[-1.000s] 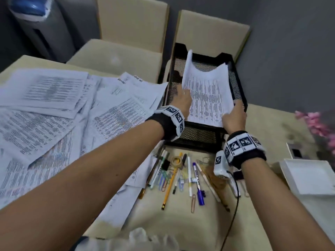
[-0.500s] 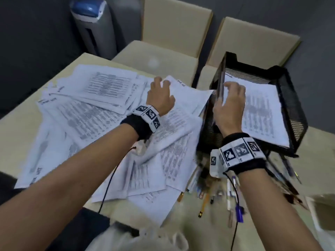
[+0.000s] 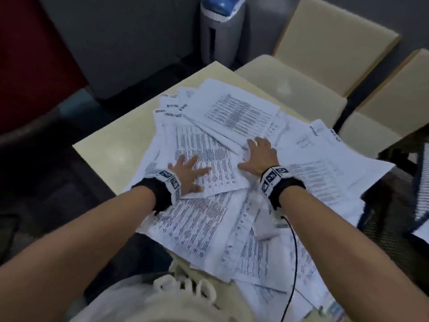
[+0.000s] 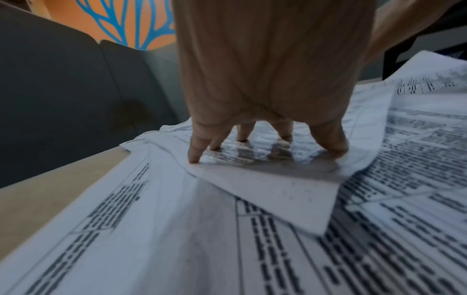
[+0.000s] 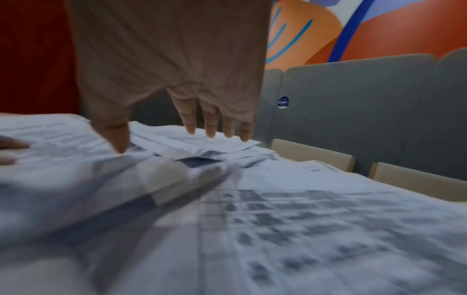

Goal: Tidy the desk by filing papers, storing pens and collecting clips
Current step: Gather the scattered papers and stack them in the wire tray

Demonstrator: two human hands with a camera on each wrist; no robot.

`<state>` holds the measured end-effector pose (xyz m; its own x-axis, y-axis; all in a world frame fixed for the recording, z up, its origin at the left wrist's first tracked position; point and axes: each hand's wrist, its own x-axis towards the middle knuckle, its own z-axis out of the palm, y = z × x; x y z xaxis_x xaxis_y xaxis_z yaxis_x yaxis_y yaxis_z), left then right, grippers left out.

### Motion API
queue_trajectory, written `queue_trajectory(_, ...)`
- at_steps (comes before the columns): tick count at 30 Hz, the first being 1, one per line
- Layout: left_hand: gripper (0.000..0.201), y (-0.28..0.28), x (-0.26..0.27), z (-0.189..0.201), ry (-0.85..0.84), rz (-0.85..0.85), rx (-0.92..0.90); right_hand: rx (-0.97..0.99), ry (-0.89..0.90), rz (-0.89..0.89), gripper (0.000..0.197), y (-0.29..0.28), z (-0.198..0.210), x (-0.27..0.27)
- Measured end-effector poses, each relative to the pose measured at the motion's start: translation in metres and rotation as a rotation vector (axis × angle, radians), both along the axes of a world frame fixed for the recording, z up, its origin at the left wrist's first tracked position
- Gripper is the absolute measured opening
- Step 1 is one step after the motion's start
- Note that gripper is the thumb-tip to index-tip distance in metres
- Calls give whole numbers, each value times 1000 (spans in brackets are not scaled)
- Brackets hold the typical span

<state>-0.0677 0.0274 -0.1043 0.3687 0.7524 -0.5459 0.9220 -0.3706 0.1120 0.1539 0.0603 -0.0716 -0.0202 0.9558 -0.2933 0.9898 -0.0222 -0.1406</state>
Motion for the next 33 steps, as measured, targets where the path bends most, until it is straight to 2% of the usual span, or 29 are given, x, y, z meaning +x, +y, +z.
queue_trajectory(2, 69, 6, -6, 5, -47, 18, -24, -67, -25, 0, 91, 21, -14, -13)
queue_trajectory(3, 69, 11, -9, 8, -88, 68, -17, -71, -16, -25, 86, 29, -21, -17)
queue_trajectory(4, 74, 14, -12, 10, -134, 157, 15, -48, -8, -56, 73, 33, -27, -18)
queue_trajectory(6, 90, 17, -18, 7, -204, 475, 116, 60, 2, -76, 38, 38, -34, -13)
queue_trajectory(8, 98, 19, -24, 4, -236, 749, 149, 109, 50, -96, 23, 38, -32, -5)
queue_trajectory(9, 97, 21, -25, 2, -241, 796, 135, 101, 91, -121, 22, 36, -27, -1)
queue_trajectory(12, 83, 33, -32, 0, -301, 763, 74, 51, 150, -131, 22, 19, -5, -12)
queue_trajectory(15, 61, 49, -43, 8, -379, 729, 82, 4, 159, -68, 12, -15, 10, -50)
queue_trajectory(17, 66, 52, -47, 15, -419, 683, 77, -14, 198, -51, 10, -35, 16, -79)
queue_trajectory(19, 73, 49, -50, 20, -471, 653, 62, 39, 152, -10, 8, -47, 23, -103)
queue_trajectory(20, 69, 47, -50, 22, -486, 640, 60, 81, 126, 16, 9, -51, 27, -113)
queue_trajectory(21, 57, 45, -50, 23, -482, 627, 70, 114, 100, 42, 11, -56, 32, -121)
queue_trajectory(23, 16, 40, -52, 25, -393, 592, 89, 131, 33, 91, 15, -65, 43, -133)
queue_trajectory(26, 15, 33, -55, 23, -235, 606, 191, 196, 30, 14, 18, -66, 68, -120)
queue_trajectory(27, 23, 31, -57, 21, -215, 633, 241, 257, 42, -52, 18, -60, 82, -108)
queue_trajectory(30, 31, 24, -55, 19, -286, 591, 188, 486, 49, -184, 19, -46, 134, -64)
queue_trajectory(33, 27, 18, -46, 20, -333, 545, 88, 563, 22, -215, 26, -49, 165, -38)
